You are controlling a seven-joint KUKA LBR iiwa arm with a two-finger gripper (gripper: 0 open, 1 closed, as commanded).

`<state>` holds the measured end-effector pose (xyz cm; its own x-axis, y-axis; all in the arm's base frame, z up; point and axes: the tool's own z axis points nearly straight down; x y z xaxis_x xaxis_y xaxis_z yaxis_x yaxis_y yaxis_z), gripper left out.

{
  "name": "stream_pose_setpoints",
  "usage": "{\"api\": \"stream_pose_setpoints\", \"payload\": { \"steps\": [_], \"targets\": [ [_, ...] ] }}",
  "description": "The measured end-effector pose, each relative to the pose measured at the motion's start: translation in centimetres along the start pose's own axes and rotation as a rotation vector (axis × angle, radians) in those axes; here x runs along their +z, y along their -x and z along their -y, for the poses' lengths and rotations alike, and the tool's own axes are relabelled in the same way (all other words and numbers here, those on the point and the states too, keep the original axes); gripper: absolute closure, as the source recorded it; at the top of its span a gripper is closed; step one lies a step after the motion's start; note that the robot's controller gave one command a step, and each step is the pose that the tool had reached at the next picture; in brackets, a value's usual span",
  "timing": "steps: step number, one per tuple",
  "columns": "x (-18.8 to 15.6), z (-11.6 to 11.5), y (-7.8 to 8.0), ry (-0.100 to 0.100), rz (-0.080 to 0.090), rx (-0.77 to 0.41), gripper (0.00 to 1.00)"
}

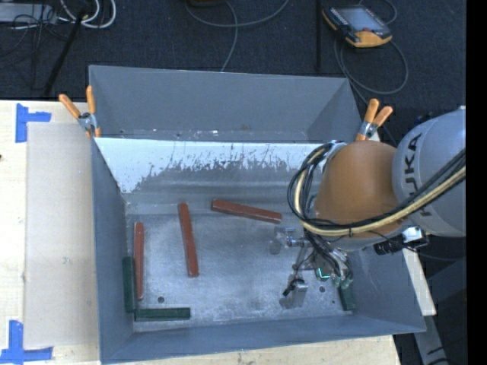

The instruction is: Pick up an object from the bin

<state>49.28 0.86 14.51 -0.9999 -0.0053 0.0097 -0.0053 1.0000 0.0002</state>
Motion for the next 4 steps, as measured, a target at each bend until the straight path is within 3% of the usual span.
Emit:
{"api": "stream_pose_setpoints", "payload": {
  "steps": [1,2,3,4],
  "targets": [
    [4.3,-0.7,6.9,0.001,0.011,0.081,0.0],
    [7.1,-4.9,11.0,0.001,0.013,0.03,0.0],
    [7.0,-13.3,10.8,0.004,0.01,0.314,0.0],
    [4.7,-14.8,9.6,-0.001,0.01,-0.15,0.0]
  ]
}}
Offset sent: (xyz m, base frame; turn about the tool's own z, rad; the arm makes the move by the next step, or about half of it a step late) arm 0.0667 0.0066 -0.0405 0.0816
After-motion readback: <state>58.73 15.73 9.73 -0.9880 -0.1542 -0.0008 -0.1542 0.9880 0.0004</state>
